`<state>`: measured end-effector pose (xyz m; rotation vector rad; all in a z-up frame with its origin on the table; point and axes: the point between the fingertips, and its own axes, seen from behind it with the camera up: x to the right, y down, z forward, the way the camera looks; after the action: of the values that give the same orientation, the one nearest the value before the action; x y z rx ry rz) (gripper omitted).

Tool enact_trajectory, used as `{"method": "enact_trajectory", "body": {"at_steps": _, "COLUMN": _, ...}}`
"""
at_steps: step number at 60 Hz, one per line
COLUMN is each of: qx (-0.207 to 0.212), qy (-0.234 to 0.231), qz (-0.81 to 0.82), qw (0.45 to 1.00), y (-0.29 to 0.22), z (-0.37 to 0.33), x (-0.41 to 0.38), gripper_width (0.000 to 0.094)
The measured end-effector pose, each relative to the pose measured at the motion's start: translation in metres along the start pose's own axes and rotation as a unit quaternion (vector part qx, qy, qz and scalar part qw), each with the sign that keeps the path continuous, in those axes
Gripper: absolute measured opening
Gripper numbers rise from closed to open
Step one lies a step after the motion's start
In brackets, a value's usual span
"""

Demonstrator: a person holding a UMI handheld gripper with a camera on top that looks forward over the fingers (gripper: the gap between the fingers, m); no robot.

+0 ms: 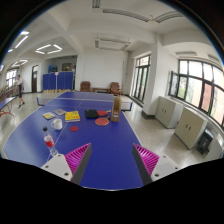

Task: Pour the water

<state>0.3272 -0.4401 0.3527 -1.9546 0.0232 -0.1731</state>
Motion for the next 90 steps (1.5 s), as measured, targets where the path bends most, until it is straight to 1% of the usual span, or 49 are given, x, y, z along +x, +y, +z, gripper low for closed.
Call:
{"method": "enact_trajectory", "body": {"at_steps": 6, "qx": -0.004, "qy": 0.01, "qz": -0.004, "qw": 1.0, "y": 0.005, "z": -0.001, "x": 0.002, "gripper_width": 0.0846}}
{"method": "enact_trajectory", "body": {"at_steps": 12, "qx": -0.012, "qy": 0.018, "qz": -0.006, "qw": 1.0, "y": 0.025, "z": 0.008, "x": -0.009, "gripper_width": 0.0848}}
{"method": "enact_trajectory", "body": {"at_steps": 16, "qx": -0.02, "qy": 0.02, "qz": -0.006, "qw": 1.0, "y": 0.041, "z": 0.01, "x": -0.015, "gripper_width": 0.0845}}
{"method": "enact_trajectory", "body": {"at_steps": 19, "qx": -0.026, "qy": 0.021, "qz": -0.006, "qw": 0.999, "y": 0.066, "z": 0.017, "x": -0.026, "gripper_width": 0.0846}}
{"method": "enact_trajectory", "body": {"at_steps": 22, "qx": -0.041, "qy": 0.02, "qz": -0.007, "qw": 0.999, "y": 0.088, "z": 0.019, "x": -0.038, "gripper_width": 0.0843}}
{"method": "enact_trajectory", "body": {"at_steps": 24, "qx": -0.053, "qy": 0.017, "qz": -0.007, "qw": 0.998, "y": 0.107, "z": 0.021, "x": -0.051, "gripper_width": 0.084}}
{"method": "enact_trajectory", "body": {"at_steps": 25, "qx": -0.054, "qy": 0.016, "qz": -0.006, "qw": 0.998, "y": 0.129, "z": 0.026, "x": -0.064, "gripper_width": 0.084}}
{"method": "enact_trajectory", "body": {"at_steps": 26, "qx": -0.06, "qy": 0.014, "qz": -0.005, "qw": 0.998, "y": 0.129, "z": 0.026, "x": -0.068, "gripper_width": 0.0843}}
{"method": "enact_trajectory", "body": {"at_steps": 30, "qx": -0.08, "qy": 0.005, "qz": 0.005, "qw": 0.997, "y": 0.162, "z": 0.03, "x": -0.103, "gripper_width": 0.0846}}
{"method": "enact_trajectory", "body": {"at_steps": 31, "qx": -0.083, "qy": 0.002, "qz": 0.008, "qw": 0.997, "y": 0.178, "z": 0.032, "x": -0.117, "gripper_width": 0.0849}}
{"method": "enact_trajectory", "body": {"at_steps": 33, "qx": -0.089, "qy": -0.006, "qz": 0.015, "qw": 0.996, "y": 0.18, "z": 0.034, "x": -0.135, "gripper_width": 0.0847}}
{"method": "enact_trajectory", "body": {"at_steps": 34, "qx": -0.089, "qy": -0.009, "qz": 0.018, "qw": 0.996, "y": 0.198, "z": 0.035, "x": -0.153, "gripper_width": 0.0846}}
{"method": "enact_trajectory", "body": {"at_steps": 35, "qx": -0.091, "qy": -0.013, "qz": 0.021, "qw": 0.996, "y": 0.195, "z": 0.041, "x": -0.161, "gripper_width": 0.0845}}
{"method": "enact_trajectory", "body": {"at_steps": 41, "qx": -0.09, "qy": -0.038, "qz": 0.024, "qw": 0.995, "y": 0.214, "z": 0.06, "x": -0.232, "gripper_width": 0.0849}}
{"method": "enact_trajectory", "body": {"at_steps": 53, "qx": -0.028, "qy": -0.082, "qz": 0.014, "qw": 0.996, "y": 0.176, "z": 0.147, "x": -0.357, "gripper_width": 0.0845}}
{"method": "enact_trajectory", "body": {"at_steps": 64, "qx": 0.019, "qy": -0.074, "qz": 0.029, "qw": 0.997, "y": 0.134, "z": 0.238, "x": -0.398, "gripper_width": 0.0847}}
{"method": "enact_trajectory", "body": {"at_steps": 67, "qx": 0.026, "qy": -0.068, "qz": 0.032, "qw": 0.997, "y": 0.126, "z": 0.247, "x": -0.404, "gripper_width": 0.0847}}
{"method": "enact_trajectory", "body": {"at_steps": 72, "qx": 0.04, "qy": -0.061, "qz": 0.033, "qw": 0.997, "y": 0.119, "z": 0.267, "x": -0.407, "gripper_width": 0.0807}}
{"method": "enact_trajectory", "body": {"at_steps": 75, "qx": 0.047, "qy": -0.054, "qz": 0.026, "qw": 0.997, "y": 0.121, "z": 0.28, "x": -0.406, "gripper_width": 0.0745}}
{"method": "enact_trajectory", "body": {"at_steps": 78, "qx": 0.05, "qy": -0.047, "qz": 0.024, "qw": 0.997, "y": 0.121, "z": 0.285, "x": -0.406, "gripper_width": 0.0652}}
{"method": "enact_trajectory", "body": {"at_steps": 80, "qx": 0.052, "qy": -0.049, "qz": 0.028, "qw": 0.997, "y": 0.121, "z": 0.287, "x": -0.409, "gripper_width": 0.0554}}
{"method": "enact_trajectory", "body": {"at_steps": 81, "qx": 0.054, "qy": -0.051, "qz": 0.032, "qw": 0.997, "y": 0.12, "z": 0.288, "x": -0.41, "gripper_width": 0.052}}
{"method": "enact_trajectory", "body": {"at_steps": 86, "qx": 0.063, "qy": -0.043, "qz": 0.044, "qw": 0.996, "y": 0.121, "z": 0.295, "x": -0.409, "gripper_width": 0.0472}}
{"method": "enact_trajectory", "body": {"at_steps": 90, "qx": 0.064, "qy": -0.039, "qz": 0.059, "qw": 0.995, "y": 0.115, "z": 0.293, "x": -0.407, "gripper_width": 0.0407}}
